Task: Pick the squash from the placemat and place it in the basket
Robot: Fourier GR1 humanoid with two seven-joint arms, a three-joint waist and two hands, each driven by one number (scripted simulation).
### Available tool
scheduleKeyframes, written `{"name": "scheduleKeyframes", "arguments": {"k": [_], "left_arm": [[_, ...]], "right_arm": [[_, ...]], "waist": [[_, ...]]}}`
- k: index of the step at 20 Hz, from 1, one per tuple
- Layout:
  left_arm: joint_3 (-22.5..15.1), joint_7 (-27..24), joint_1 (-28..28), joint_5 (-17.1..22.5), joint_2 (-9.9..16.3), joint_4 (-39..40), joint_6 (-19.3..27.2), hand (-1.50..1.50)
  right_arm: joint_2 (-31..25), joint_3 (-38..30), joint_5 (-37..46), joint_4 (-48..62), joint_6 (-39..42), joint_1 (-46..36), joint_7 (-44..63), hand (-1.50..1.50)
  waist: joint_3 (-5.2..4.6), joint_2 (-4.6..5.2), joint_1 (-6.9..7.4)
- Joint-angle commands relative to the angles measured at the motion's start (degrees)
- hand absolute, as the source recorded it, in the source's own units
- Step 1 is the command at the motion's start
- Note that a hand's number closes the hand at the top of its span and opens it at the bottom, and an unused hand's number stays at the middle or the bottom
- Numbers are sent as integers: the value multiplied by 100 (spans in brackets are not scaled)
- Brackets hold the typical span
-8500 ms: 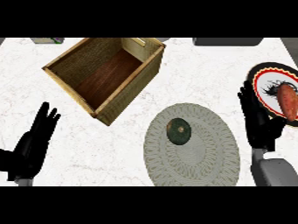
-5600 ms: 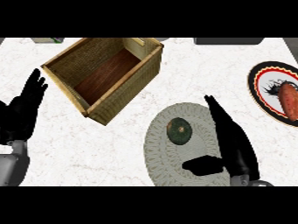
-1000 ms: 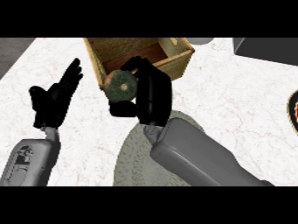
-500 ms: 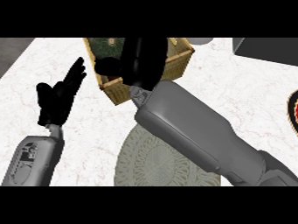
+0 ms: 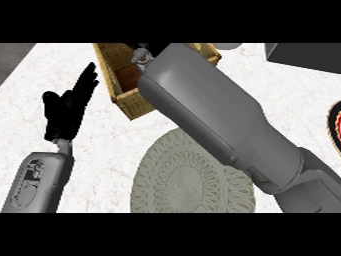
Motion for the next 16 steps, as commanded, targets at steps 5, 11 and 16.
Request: {"name": "scheduleKeyframes", "arguments": {"k": [5,11,16], "left_arm": [[24,-40,-150,-4,12,3,9,0],[-5,-140,-89,-60,-70,123,85,0],[40,-24,-176,-24,-32,106,67,0]], "right_arm": [[27,-220,83,1372,97,-1138,1282,150],[27,-321,-120,2205,191,-1475,1445,150],[27,-353,-304,2731,109,-1586,1453,150]], "waist": [[2,53,44],[8,115,-5],[20,111,-24]]}}
